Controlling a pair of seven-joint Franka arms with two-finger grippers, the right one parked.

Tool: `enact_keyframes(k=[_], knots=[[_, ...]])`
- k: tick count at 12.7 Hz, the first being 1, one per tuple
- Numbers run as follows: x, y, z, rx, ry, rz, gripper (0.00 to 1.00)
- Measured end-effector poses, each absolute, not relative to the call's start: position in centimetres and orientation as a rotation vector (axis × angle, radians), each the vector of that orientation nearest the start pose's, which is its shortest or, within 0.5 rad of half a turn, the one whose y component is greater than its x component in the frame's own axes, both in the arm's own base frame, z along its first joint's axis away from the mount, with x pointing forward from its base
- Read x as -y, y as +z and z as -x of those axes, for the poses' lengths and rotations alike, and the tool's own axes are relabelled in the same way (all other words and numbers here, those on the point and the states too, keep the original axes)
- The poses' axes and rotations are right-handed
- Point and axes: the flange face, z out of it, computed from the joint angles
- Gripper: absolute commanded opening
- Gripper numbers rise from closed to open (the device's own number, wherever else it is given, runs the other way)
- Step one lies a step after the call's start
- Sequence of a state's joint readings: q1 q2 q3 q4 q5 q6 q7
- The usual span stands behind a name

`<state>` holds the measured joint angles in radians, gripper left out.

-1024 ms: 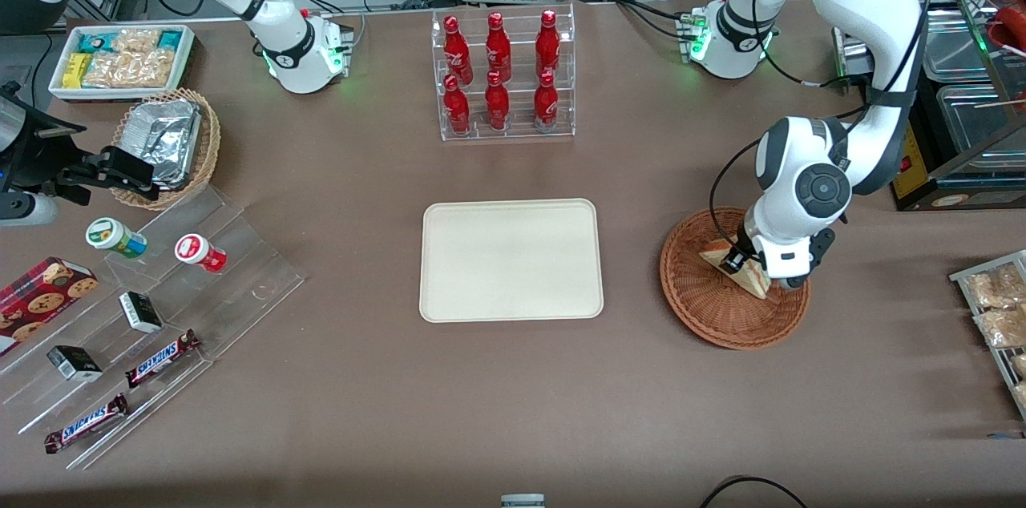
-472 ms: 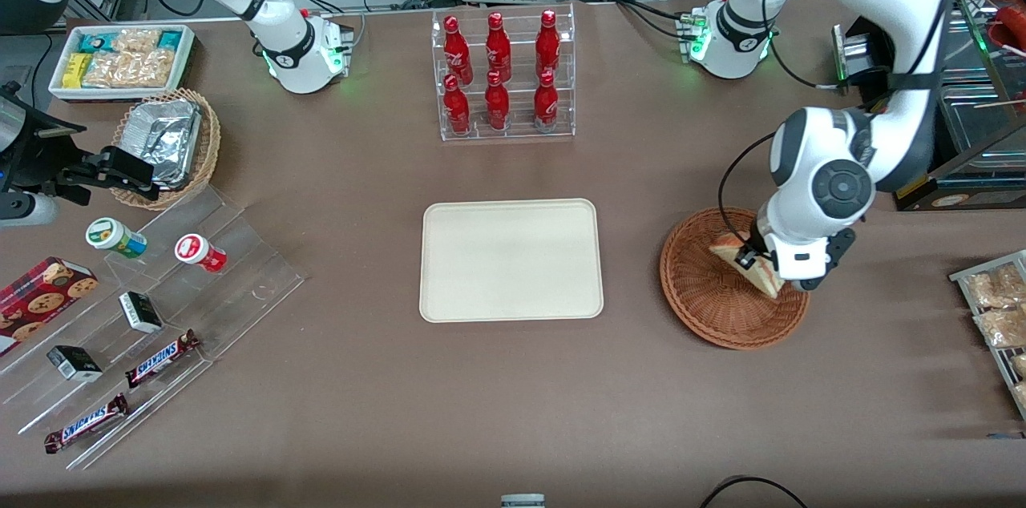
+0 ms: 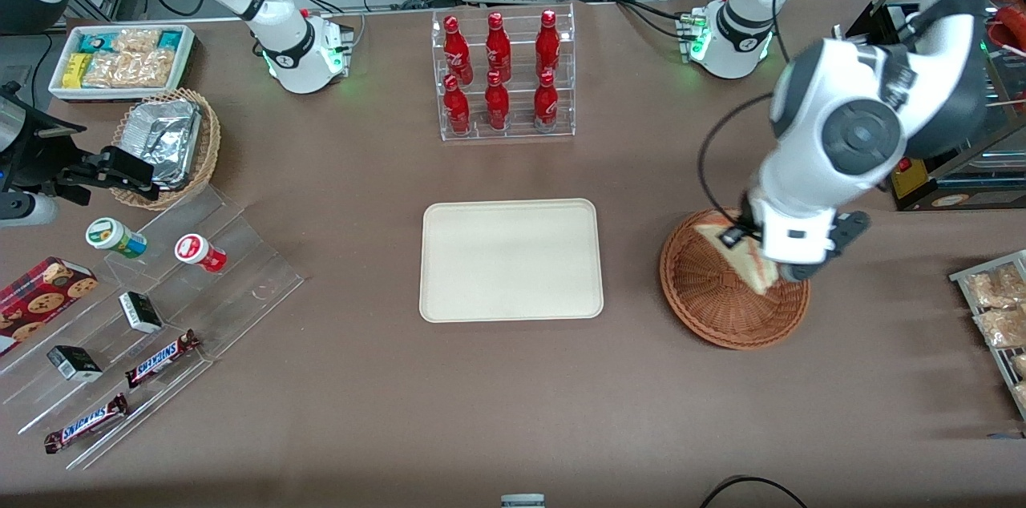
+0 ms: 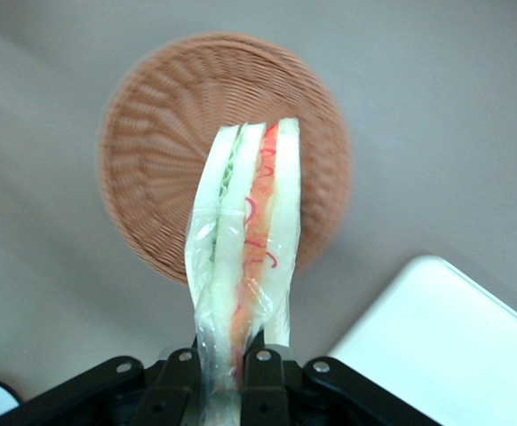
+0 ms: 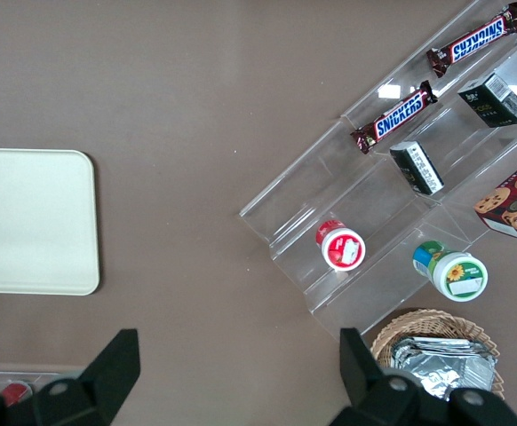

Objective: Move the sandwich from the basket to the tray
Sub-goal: 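Carry the sandwich with the left gripper over the cream tray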

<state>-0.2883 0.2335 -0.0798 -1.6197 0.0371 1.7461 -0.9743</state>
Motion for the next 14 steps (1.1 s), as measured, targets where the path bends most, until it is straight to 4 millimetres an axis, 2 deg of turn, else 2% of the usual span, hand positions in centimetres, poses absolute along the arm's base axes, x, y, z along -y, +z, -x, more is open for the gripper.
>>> enact_keyframes(k=[2, 4, 8, 11, 14], knots=[[26.5, 48.4, -57.2, 0.790, 0.108, 2.986, 0.00], [31.5, 47.5, -56.6, 0.670, 0.138, 3.043, 0.00], [39.4, 43.0, -56.0, 0.472, 0.187, 3.109, 0.00], [43.5, 38.8, -54.9, 0.354, 0.157, 3.112, 0.00], [47.6, 35.1, -52.7, 0.222, 0.138, 3.092, 0.00]])
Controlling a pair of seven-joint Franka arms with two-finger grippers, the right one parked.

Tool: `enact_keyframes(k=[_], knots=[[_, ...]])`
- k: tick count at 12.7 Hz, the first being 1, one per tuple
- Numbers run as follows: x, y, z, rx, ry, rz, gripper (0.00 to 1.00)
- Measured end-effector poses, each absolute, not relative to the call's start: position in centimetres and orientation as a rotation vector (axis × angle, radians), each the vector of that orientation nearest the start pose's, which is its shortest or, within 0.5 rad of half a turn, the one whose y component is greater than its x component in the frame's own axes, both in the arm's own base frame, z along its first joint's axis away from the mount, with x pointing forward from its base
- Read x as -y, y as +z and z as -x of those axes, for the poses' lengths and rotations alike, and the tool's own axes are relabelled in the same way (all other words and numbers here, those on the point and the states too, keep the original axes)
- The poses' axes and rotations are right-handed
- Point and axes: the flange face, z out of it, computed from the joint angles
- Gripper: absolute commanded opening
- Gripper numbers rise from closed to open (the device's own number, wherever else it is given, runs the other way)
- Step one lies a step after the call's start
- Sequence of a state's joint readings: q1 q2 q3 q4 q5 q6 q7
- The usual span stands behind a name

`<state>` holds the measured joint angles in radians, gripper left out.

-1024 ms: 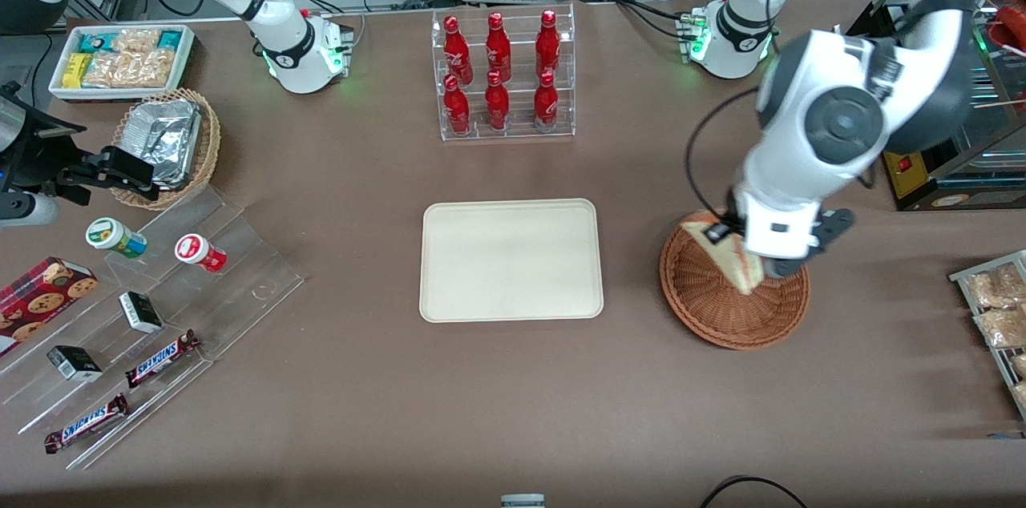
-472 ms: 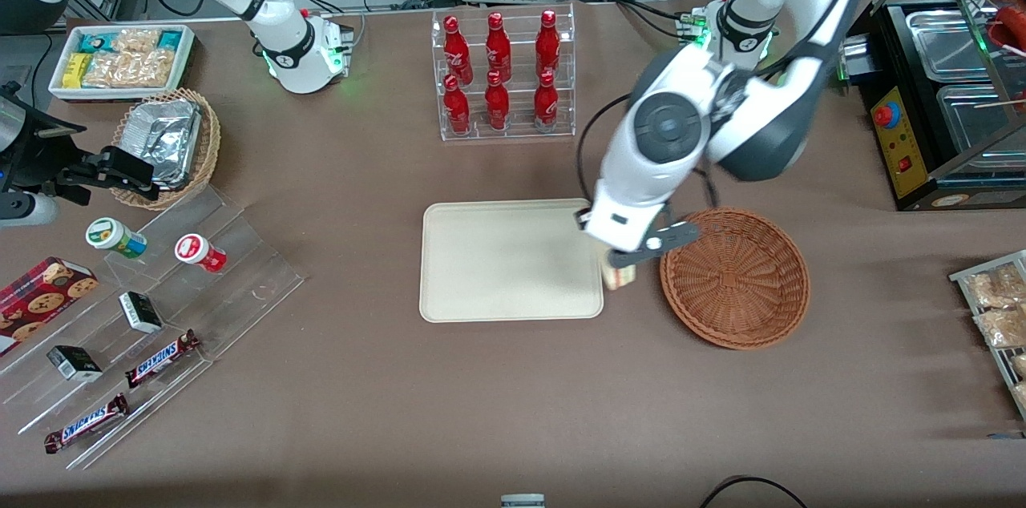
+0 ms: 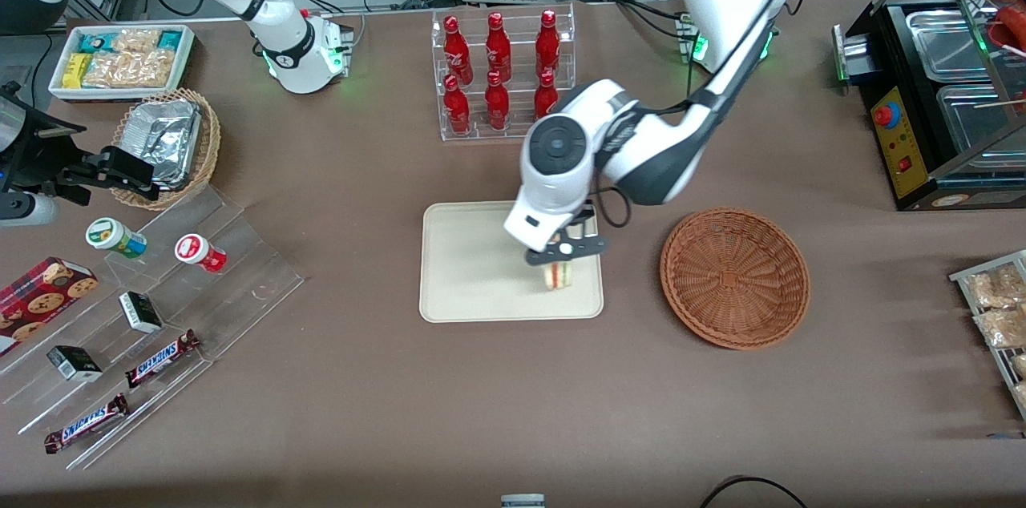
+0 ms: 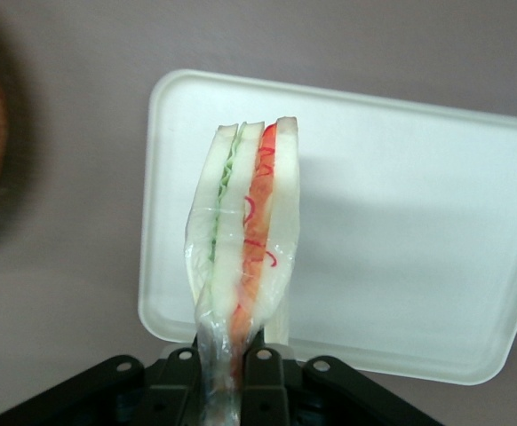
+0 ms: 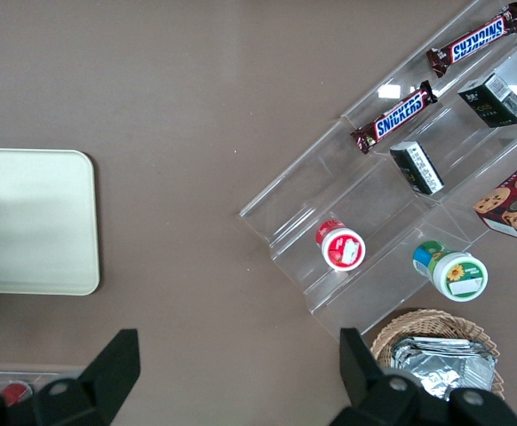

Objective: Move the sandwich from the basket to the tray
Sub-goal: 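Carry the sandwich with the left gripper over the cream tray, then lower the sandwich onto the tray and open the left gripper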

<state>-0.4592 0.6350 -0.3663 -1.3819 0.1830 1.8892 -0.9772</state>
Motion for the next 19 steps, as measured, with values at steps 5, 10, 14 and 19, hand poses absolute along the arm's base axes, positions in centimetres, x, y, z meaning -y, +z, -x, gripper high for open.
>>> enact_keyframes(k=[5, 10, 14, 19], knots=[[50.7, 29.0, -50.6, 0.101, 0.161, 3.034, 0.00], [52.3, 27.1, -50.1, 0.073, 0.145, 3.027, 0.00], [52.6, 25.0, -50.1, 0.076, 0.094, 3.008, 0.00], [52.7, 24.1, -50.3, 0.083, 0.081, 3.014, 0.99]])
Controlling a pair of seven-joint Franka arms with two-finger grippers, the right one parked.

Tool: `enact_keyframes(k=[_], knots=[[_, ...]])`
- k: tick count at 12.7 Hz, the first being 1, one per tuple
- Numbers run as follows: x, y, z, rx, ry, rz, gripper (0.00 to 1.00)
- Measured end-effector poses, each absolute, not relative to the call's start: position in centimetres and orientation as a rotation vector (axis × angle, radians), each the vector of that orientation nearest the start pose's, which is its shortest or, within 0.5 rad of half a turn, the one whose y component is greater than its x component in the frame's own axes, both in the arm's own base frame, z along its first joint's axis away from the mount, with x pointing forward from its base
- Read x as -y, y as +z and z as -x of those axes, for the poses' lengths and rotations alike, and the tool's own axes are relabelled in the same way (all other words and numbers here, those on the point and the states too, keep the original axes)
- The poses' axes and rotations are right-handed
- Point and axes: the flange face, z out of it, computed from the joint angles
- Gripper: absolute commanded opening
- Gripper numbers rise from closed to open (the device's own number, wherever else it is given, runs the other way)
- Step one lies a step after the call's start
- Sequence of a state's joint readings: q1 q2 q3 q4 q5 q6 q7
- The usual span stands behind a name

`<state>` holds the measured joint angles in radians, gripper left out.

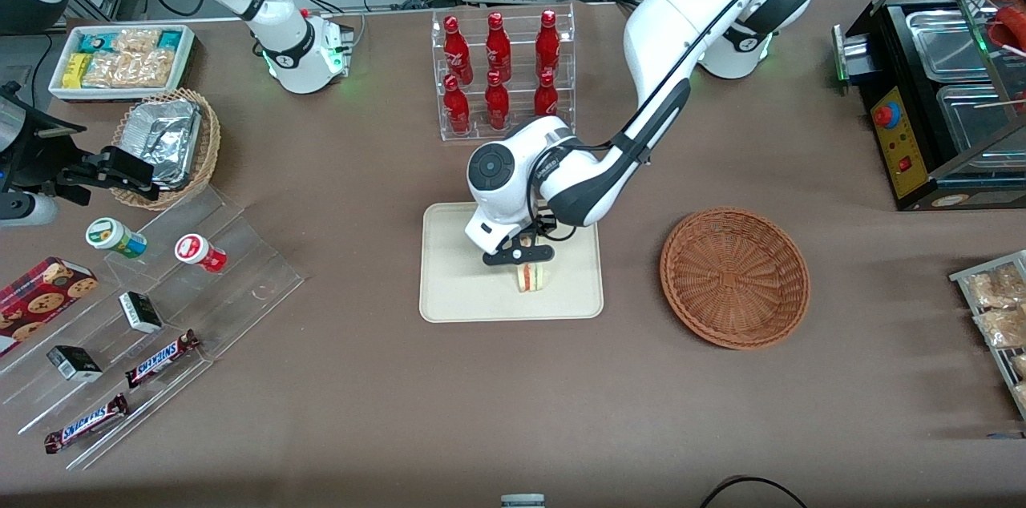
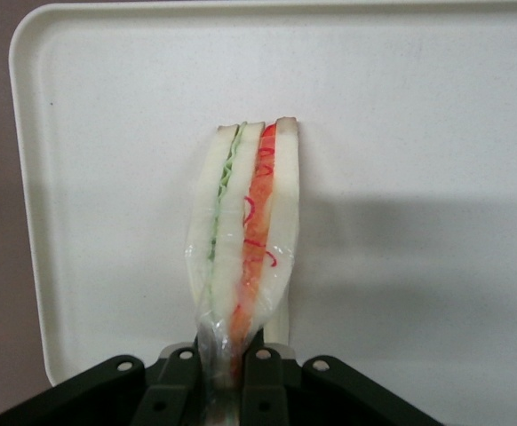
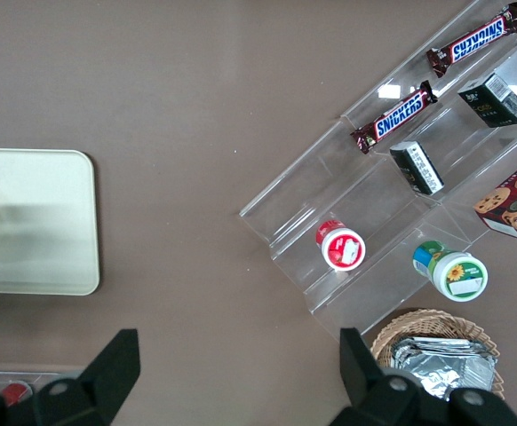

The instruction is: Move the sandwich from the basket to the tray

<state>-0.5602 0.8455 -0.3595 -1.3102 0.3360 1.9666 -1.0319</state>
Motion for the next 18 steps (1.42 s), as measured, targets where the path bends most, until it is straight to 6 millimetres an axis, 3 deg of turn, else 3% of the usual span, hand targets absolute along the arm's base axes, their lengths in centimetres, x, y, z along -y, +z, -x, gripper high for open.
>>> enact_keyframes(k=[5, 7, 9, 11, 13, 18], knots=[[52.8, 25.3, -50.9, 0.097, 0.054, 3.021, 1.00], [52.1, 28.6, -51.9, 0.135, 0.027, 3.014, 1.00], [50.2, 34.4, -53.3, 0.227, 0.003, 3.027, 1.00], [46.9, 40.5, -54.8, 0.367, -0.034, 3.027, 1.00], [42.3, 45.3, -56.3, 0.484, -0.041, 2.991, 1.00], [31.7, 54.6, -57.9, 0.636, -0.007, 2.956, 1.00]])
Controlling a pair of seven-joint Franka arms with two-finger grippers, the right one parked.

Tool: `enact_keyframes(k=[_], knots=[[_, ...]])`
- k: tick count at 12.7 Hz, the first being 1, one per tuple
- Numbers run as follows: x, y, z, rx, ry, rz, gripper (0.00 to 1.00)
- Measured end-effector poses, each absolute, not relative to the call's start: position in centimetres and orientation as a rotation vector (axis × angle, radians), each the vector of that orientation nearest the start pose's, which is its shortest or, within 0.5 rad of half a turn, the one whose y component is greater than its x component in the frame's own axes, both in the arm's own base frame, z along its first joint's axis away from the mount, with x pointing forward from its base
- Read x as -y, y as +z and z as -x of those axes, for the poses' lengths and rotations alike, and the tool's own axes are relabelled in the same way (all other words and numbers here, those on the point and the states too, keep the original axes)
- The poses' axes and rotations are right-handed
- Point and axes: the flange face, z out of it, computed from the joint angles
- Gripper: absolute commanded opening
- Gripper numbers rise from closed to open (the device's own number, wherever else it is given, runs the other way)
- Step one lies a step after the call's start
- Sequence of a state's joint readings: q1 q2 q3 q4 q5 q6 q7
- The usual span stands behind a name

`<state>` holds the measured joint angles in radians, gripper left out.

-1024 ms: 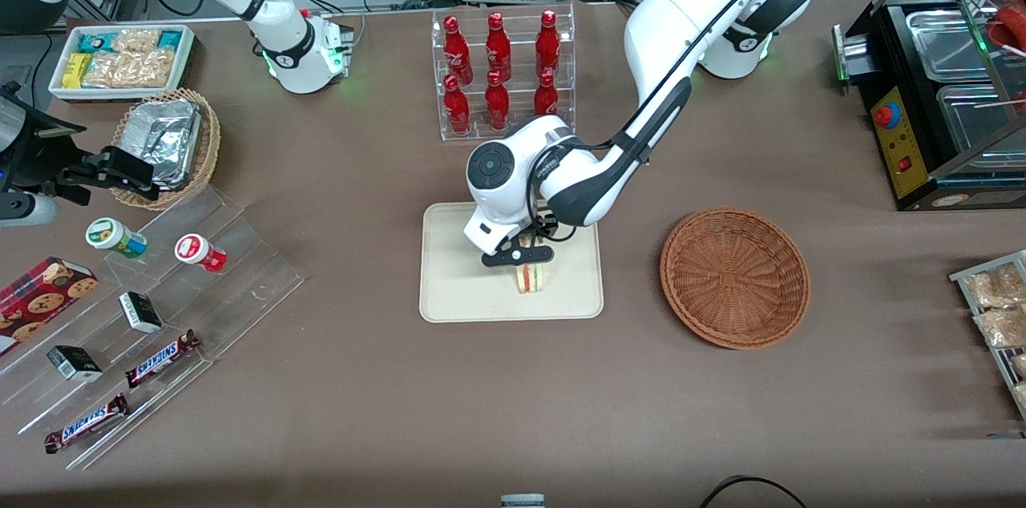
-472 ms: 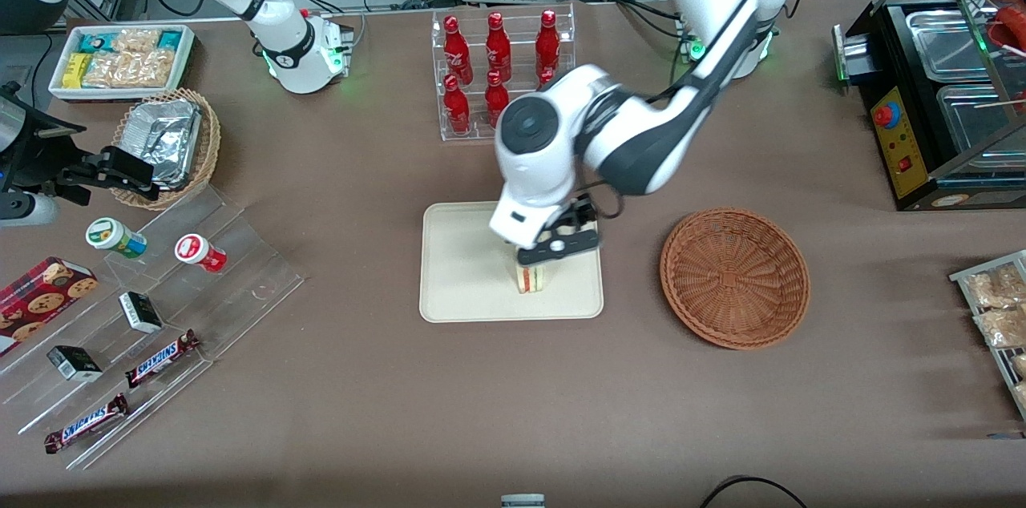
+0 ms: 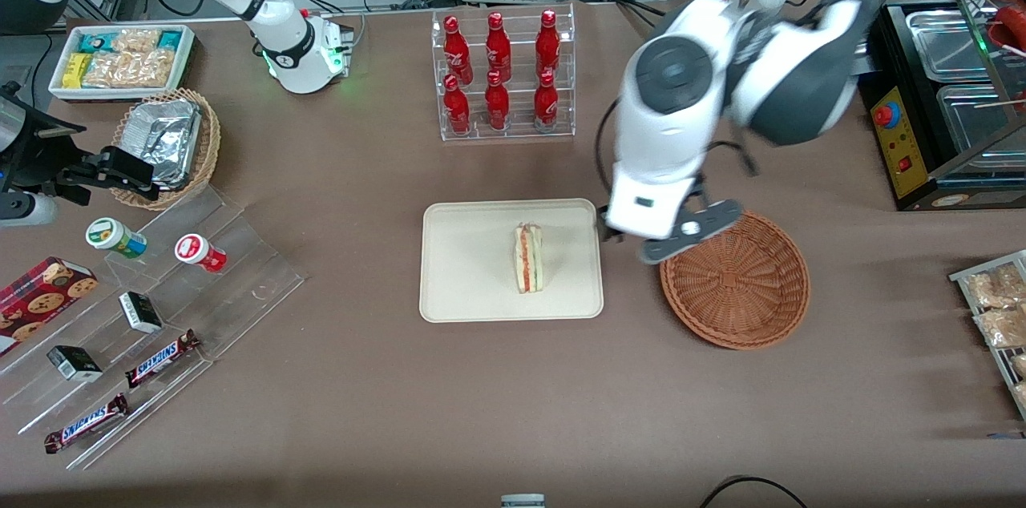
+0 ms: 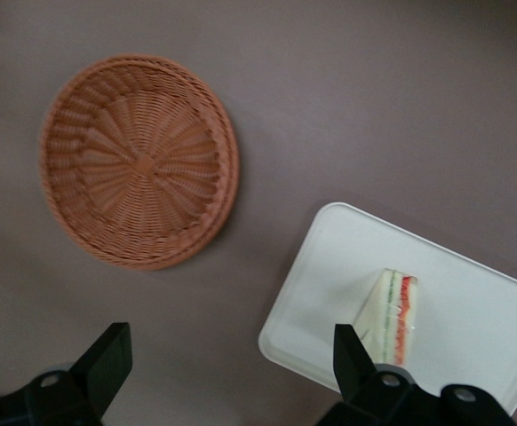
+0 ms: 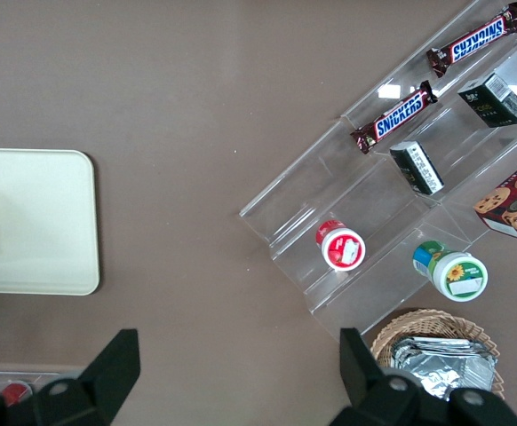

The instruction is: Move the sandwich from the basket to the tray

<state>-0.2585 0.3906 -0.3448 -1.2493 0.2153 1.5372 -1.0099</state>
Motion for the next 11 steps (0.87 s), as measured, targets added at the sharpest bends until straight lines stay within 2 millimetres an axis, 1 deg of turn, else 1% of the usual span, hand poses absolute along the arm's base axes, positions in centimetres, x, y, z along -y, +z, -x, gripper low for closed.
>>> enact_keyframes(k=[2, 4, 7, 9, 11], knots=[[26.4, 57.3, -58.2, 0.594, 0.060, 2.964, 1.00], [21.5, 59.2, -58.5, 0.554, 0.107, 2.975, 1.00], [15.6, 61.3, -58.2, 0.470, 0.172, 3.015, 1.00], [11.8, 62.3, -57.5, 0.379, 0.205, 3.039, 1.00], [8.6, 63.0, -56.6, 0.283, 0.234, 3.057, 1.00]])
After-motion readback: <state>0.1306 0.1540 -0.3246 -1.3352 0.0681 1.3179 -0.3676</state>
